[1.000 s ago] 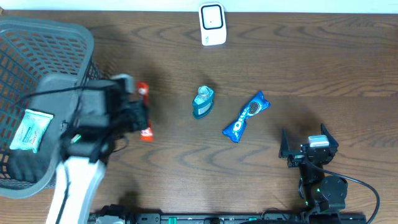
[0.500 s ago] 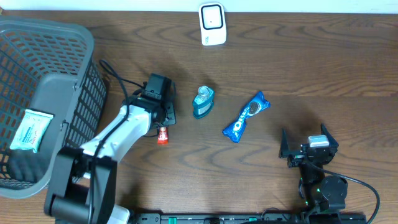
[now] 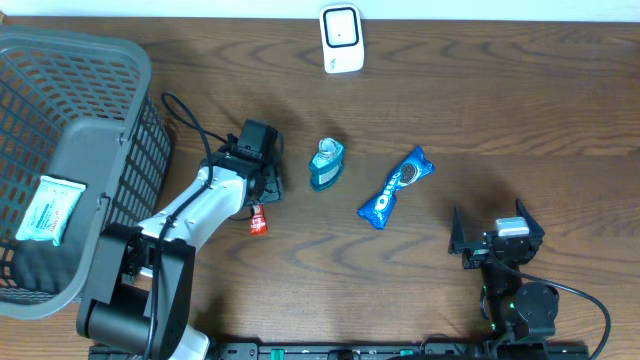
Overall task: Scan the item barcode
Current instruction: 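Move red stick with left gripper and place it left of bottle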
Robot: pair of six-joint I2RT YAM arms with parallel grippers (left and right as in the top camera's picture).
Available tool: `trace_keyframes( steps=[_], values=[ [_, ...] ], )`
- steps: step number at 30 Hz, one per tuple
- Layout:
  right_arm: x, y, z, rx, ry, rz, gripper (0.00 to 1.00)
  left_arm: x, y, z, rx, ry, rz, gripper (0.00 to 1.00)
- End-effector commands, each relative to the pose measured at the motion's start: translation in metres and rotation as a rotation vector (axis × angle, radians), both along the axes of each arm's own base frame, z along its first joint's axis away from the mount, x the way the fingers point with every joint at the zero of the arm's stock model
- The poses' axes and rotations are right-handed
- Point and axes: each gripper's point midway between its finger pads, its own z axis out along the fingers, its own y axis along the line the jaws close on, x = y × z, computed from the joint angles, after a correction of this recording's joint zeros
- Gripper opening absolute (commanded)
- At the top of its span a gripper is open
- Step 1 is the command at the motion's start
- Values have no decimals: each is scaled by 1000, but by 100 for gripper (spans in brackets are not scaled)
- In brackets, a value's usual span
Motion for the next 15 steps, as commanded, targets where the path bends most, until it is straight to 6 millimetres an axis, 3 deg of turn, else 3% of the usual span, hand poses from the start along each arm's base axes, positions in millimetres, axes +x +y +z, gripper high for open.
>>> trace_keyframes(
  steps=[1,6,9,12,13,15],
  values=[
    [0,-1,0,8,0,-6,99,11,6,19,37,-66,-12,86],
    [0,-1,0,8,0,-6,99,27,2,63,5,-183,-17,95],
    [0,-1,0,8,0,-6,99,37,3,110,-25,-293,-11,100],
    [0,-1,0,8,0,-6,99,43,6,172,-31,-420,-54,98],
    [0,-1,0,8,0,-6,99,43,12,216,-25,-509,-76,98],
    [0,-1,0,8,0,-6,99,43,24,260,-22,-596,-63,98]
  ],
)
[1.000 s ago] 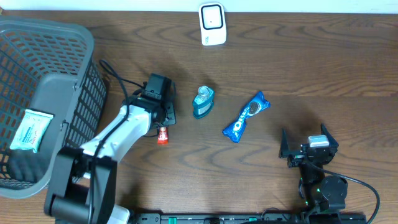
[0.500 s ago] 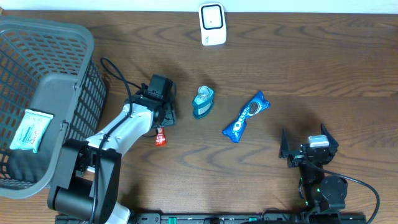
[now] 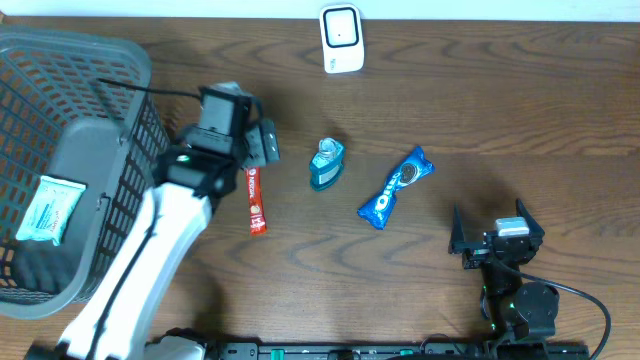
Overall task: Scan the item barcode
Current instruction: 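Move red stick with left gripper and place it left of bottle, then reach left gripper into basket and grasp the mint-green wipes pack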
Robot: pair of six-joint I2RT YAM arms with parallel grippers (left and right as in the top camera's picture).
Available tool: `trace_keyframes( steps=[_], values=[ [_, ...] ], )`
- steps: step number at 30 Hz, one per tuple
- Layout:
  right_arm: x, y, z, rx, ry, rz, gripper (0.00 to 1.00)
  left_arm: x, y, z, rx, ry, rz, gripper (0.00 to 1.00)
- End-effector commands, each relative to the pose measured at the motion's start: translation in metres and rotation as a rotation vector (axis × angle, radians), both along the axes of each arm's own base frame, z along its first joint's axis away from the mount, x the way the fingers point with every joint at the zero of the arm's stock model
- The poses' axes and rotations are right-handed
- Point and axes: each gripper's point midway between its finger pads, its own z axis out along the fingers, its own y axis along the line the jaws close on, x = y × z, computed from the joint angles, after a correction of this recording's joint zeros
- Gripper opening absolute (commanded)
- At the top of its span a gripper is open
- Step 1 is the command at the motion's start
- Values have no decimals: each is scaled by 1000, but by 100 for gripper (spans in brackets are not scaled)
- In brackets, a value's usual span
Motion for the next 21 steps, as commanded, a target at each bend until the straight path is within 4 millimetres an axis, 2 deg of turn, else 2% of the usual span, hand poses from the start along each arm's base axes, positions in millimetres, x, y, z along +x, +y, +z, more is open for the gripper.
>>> trace_keyframes(
  steps=[1,4,6,8,10,12,13,17,21],
  values=[
    [0,-1,0,8,0,-6,99,5,29,106,32,-237,8,98],
    [0,-1,0,8,0,-6,99,3,71,163,33,-348,118,98],
    [0,-1,0,8,0,-6,99,-1,105,182,43,-376,211,98],
    [0,-1,0,8,0,-6,99,-11,140,188,35,-370,332,98],
    [0,-1,0,8,0,-6,99,-25,175,181,-12,-345,494,98],
    [0,-1,0,8,0,-6,99,-41,206,166,-70,-299,662,98],
    [0,-1,0,8,0,-6,99,-56,230,149,-111,-246,800,98],
    [0,-1,0,8,0,-6,99,-72,257,120,-133,-168,935,98],
    [0,-1,0,8,0,-6,99,-90,279,77,-169,-91,1073,98]
  ],
)
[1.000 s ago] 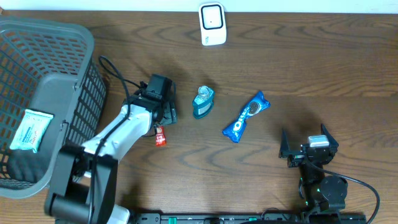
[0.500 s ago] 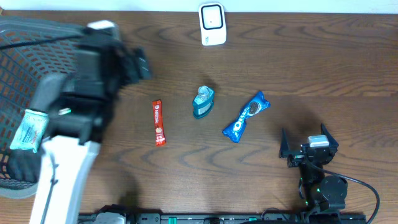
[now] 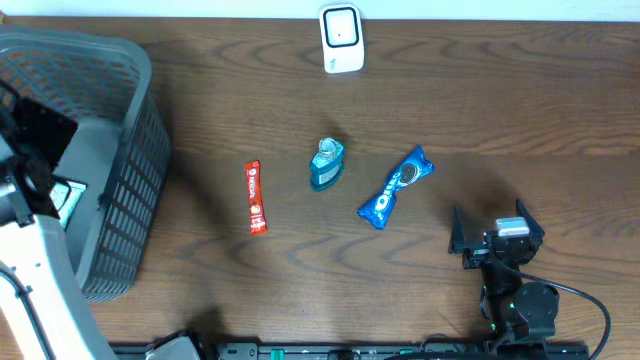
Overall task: Scan the item barcode
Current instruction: 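Reach left gripper into basket and grasp the mint-green wipes pack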
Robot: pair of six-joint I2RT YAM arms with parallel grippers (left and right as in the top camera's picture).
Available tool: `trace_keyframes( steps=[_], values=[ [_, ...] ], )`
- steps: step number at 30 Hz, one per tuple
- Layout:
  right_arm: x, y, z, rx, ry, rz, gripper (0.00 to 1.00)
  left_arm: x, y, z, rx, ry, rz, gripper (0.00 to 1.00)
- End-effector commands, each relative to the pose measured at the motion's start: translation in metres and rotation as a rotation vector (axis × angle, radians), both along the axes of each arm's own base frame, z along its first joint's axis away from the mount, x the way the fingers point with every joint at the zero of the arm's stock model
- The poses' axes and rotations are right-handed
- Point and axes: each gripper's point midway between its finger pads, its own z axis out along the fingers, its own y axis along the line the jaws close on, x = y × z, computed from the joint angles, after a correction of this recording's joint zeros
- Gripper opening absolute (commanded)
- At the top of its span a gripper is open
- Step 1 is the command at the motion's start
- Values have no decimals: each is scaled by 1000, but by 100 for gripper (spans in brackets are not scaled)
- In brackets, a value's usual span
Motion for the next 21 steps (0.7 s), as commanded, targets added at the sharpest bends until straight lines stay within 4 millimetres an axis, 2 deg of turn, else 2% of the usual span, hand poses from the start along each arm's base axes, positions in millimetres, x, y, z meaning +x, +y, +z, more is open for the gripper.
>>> trace_keyframes(
  steps=[1,5,9,15,21],
  values=[
    [0,-1,0,8,0,-5,99,-15,16,-37,-87,24,141,98],
    [0,-1,0,8,0,-5,99,-37,37,-85,-116,73,259,98],
    [0,-1,0,8,0,-5,99,-57,50,-125,-136,109,328,98],
    [0,-1,0,8,0,-5,99,-69,56,-163,-140,120,362,98],
    [0,-1,0,8,0,-5,99,-71,54,-182,-148,132,362,98]
  ],
)
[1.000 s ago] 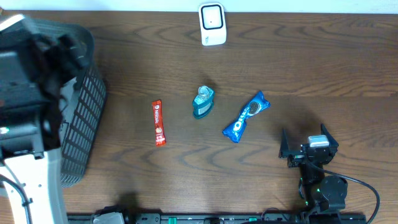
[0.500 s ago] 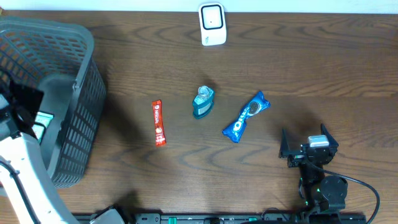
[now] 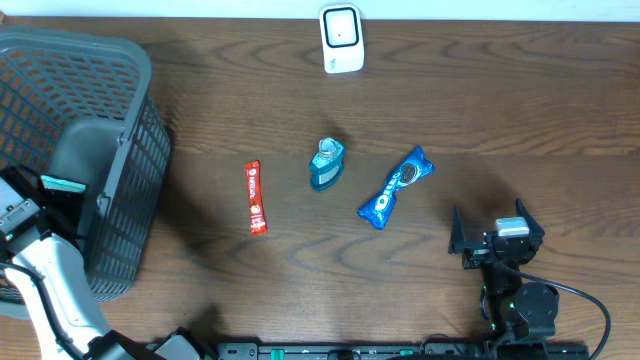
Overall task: Scan the item barcode
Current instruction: 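Reach left gripper into basket and grasp the mint-green wipes pack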
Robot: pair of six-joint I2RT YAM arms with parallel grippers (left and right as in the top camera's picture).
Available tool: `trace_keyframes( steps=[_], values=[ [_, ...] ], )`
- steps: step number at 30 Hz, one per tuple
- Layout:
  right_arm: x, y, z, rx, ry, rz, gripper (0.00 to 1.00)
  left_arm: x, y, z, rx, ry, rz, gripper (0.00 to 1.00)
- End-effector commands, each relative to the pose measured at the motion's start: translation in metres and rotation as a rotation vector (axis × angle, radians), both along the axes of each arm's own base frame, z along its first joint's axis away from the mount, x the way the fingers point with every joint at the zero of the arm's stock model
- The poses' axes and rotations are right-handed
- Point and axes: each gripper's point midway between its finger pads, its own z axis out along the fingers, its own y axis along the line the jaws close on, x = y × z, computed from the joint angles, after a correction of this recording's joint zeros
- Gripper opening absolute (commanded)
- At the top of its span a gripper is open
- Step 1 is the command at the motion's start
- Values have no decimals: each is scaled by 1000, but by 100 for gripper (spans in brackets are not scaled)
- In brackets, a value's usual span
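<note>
Only the overhead view shows. The white scanner [image 3: 341, 39] stands at the table's far edge. My left gripper [image 3: 52, 203] is down inside the grey basket [image 3: 120, 110] at the left. A teal edge of the white-and-teal packet [image 3: 62, 184] shows just beyond its fingers, and the rest of the packet is hidden. The view does not tell whether the fingers are closed on it. My right gripper [image 3: 492, 238] rests open near the front right edge, holding nothing.
Three items lie mid-table: a red stick pack [image 3: 256, 197], a small teal bottle [image 3: 326, 164] and a blue Oreo pack [image 3: 397, 186]. The basket's tall mesh wall borders the left side.
My left arm has moved from the basket's left side toward the front. Its gripper now sits lower in the basket, over the spot where the packet lay. The table items and right arm have not moved.
My left gripper was over the red stick pack beside the bottle. Then it stood higher and farther left with the stick lying free on the table. Then it was over the basket, and now it is down inside the basket at the packet.
</note>
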Motion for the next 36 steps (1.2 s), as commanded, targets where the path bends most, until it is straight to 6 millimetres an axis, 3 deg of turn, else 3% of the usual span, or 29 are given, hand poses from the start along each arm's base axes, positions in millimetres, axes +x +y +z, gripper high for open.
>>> trace_keyframes(
  steps=[1,10,20,28,36],
  values=[
    [0,-1,0,8,0,-5,99,-4,3,-6,2,21,22,98],
    [0,-1,0,8,0,-5,99,-1,6,-24,-19,68,-2,98],
    [0,-1,0,8,0,-5,99,10,33,-36,30,64,-23,98],
    [0,-1,0,8,0,-5,99,1,51,-76,-23,108,27,98],
    [0,-1,0,8,0,-5,99,20,45,-106,-104,62,-23,99]
  ],
)
